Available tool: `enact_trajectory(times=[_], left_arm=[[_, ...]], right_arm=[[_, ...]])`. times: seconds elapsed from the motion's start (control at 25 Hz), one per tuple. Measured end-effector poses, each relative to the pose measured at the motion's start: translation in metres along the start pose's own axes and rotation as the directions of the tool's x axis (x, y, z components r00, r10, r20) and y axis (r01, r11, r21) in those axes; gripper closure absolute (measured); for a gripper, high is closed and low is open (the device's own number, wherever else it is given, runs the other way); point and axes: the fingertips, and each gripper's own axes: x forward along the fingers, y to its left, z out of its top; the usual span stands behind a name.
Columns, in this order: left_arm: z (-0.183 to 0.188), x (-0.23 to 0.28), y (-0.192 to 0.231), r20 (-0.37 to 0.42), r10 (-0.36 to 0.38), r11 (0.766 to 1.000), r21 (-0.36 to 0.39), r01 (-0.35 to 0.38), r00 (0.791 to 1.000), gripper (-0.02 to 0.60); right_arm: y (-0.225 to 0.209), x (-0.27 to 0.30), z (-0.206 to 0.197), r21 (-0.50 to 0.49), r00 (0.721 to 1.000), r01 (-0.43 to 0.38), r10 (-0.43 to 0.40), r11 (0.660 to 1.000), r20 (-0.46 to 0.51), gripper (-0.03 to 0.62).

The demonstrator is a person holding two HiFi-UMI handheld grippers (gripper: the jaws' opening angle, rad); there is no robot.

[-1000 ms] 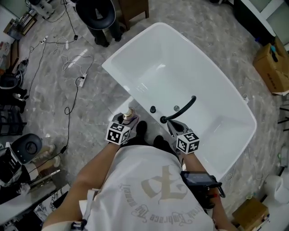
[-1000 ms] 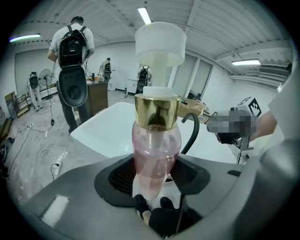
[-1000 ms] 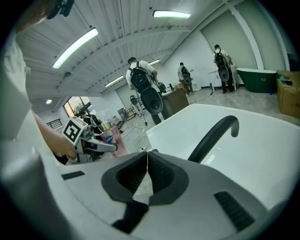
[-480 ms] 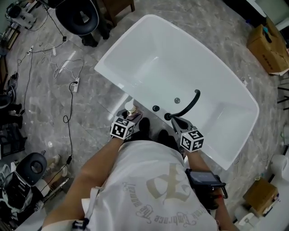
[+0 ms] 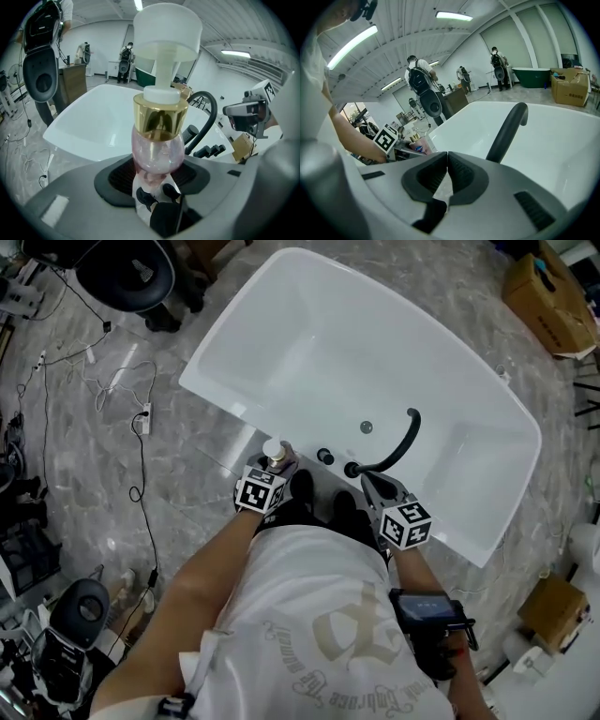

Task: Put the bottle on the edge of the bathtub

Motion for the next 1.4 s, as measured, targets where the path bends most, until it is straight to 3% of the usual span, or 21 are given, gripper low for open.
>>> enact_trajectory(times=[0.28, 0.84, 1.4], left_arm=[[0.013, 0.029, 0.006, -0.041, -0.013, 0.999, 0.043, 0.014, 0.999, 0.362], [0.037, 0.068, 0.000, -0.048, -0.013, 0.990, 0.137, 0.020, 0.999, 0.362], [0.041, 0.084, 0.004, -0.031, 0.048, 0.982, 0.184, -0.041, 0.998, 0.362]], right_arm=[[-0.011, -0.008, 0.002, 0.047, 0.999, 0.043, -0.044, 0.998, 0.010, 0.588], [-0.018, -0.011, -0.003, 0.110, 0.996, 0.081, -0.083, 0.991, 0.013, 0.588], [-0.027, -0.016, -0.010, 0.139, 0.994, 0.109, -0.111, 0.984, 0.005, 0.588]])
